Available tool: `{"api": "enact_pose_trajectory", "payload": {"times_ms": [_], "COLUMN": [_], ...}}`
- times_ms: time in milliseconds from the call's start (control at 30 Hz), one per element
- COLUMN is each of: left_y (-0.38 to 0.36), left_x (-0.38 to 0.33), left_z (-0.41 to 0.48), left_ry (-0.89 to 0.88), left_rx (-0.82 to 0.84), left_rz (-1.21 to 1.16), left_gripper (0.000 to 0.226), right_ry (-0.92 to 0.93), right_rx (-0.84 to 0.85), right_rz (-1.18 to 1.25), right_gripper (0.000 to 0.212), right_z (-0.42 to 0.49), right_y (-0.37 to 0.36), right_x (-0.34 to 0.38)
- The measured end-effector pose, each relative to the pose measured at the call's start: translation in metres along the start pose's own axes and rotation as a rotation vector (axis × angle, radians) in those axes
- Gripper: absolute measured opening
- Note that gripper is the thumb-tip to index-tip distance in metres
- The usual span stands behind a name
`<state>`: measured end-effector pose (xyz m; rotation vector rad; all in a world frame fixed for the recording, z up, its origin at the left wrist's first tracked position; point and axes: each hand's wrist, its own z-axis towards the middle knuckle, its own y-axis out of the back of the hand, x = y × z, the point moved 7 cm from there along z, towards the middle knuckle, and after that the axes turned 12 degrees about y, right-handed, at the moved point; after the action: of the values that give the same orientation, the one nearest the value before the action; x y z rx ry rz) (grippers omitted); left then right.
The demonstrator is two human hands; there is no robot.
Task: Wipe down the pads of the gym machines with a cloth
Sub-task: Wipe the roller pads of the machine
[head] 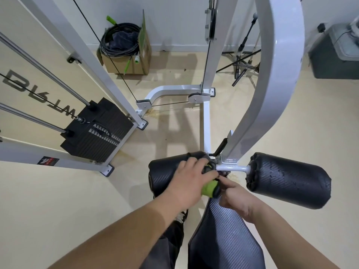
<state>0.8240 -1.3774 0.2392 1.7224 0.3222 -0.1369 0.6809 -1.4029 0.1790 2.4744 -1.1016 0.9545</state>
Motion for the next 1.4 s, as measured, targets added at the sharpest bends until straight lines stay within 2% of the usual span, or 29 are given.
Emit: {"api": "enact_pose_trajectory", "payload": {"times_ms": [33,67,133,167,233,300,367,467,567,633,700,800,900,1000,1100,1200,1267,1300,1333,1400], "left_y": [0.007,0.015,0.029,0.033,0.036,0.035,0.033,0.033,0.035,0.032,0.024,0.009,0.002,0.007,0.019,0.027,0.028,0.025,0.022,0.014], "left_x": [0.020,0.046,0.108,0.131,0.145,0.127,0.110,0.115,0.136,0.129,0.095,0.031,0.000,0.025,0.083,0.135,0.141,0.128,0.107,0.055], "left_z": [-0.003,-0.005,-0.015,-0.020,-0.033,-0.045,-0.059,-0.071,-0.059,-0.037,-0.005,0.034,0.049,0.032,-0.002,-0.023,-0.016,-0.005,0.007,0.028], "left_ry": [0.062,0.179,0.479,0.593,0.678,0.585,0.497,0.459,0.683,0.819,0.734,0.539,0.353,0.225,0.321,0.585,0.780,0.804,0.756,0.577], "left_rx": [-0.019,-0.041,-0.058,-0.055,-0.019,-0.014,-0.029,-0.035,-0.106,-0.101,-0.025,0.092,0.176,0.159,0.058,0.002,-0.003,0.028,0.068,0.105], "left_rz": [-0.013,-0.036,-0.105,-0.174,-0.284,-0.230,-0.167,-0.173,-0.286,-0.259,-0.143,-0.218,-0.268,-0.240,-0.225,-0.211,-0.234,-0.234,-0.237,-0.225], "left_gripper": [0.071,0.070,0.063,0.058,0.053,0.053,0.051,0.051,0.051,0.053,0.054,0.058,0.061,0.066,0.065,0.060,0.057,0.058,0.060,0.061], "right_ry": [-0.012,-0.015,0.010,0.036,0.081,0.121,0.153,0.198,0.212,0.215,0.208,0.156,0.135,0.131,0.145,0.161,0.156,0.158,0.156,0.160], "right_rx": [0.001,-0.015,-0.065,-0.102,-0.176,-0.245,-0.272,-0.294,-0.306,-0.301,-0.278,-0.176,-0.107,-0.120,-0.132,-0.127,-0.133,-0.137,-0.141,-0.164], "right_rz": [-0.005,-0.004,-0.064,-0.112,-0.180,-0.255,-0.315,-0.350,-0.367,-0.431,-0.489,-0.428,-0.475,-0.428,-0.380,-0.393,-0.398,-0.403,-0.405,-0.386], "right_gripper": [0.072,0.060,0.019,0.014,0.044,0.052,0.049,0.050,0.047,0.047,0.040,0.014,0.026,0.024,0.050,0.056,0.056,0.056,0.056,0.053], "right_z": [-0.003,-0.005,-0.004,-0.003,0.003,0.004,0.008,0.015,0.018,0.019,0.020,0.020,0.017,0.018,0.018,0.018,0.019,0.019,0.018,0.017], "right_y": [0.000,0.000,0.001,0.001,0.001,-0.003,-0.008,-0.013,-0.013,-0.015,-0.016,-0.014,-0.006,0.001,-0.001,-0.003,-0.003,-0.004,-0.006,-0.006], "right_x": [0.005,0.013,0.026,0.031,0.035,0.041,0.042,0.048,0.048,0.048,0.051,0.051,0.050,0.043,0.038,0.040,0.040,0.040,0.040,0.037]}}
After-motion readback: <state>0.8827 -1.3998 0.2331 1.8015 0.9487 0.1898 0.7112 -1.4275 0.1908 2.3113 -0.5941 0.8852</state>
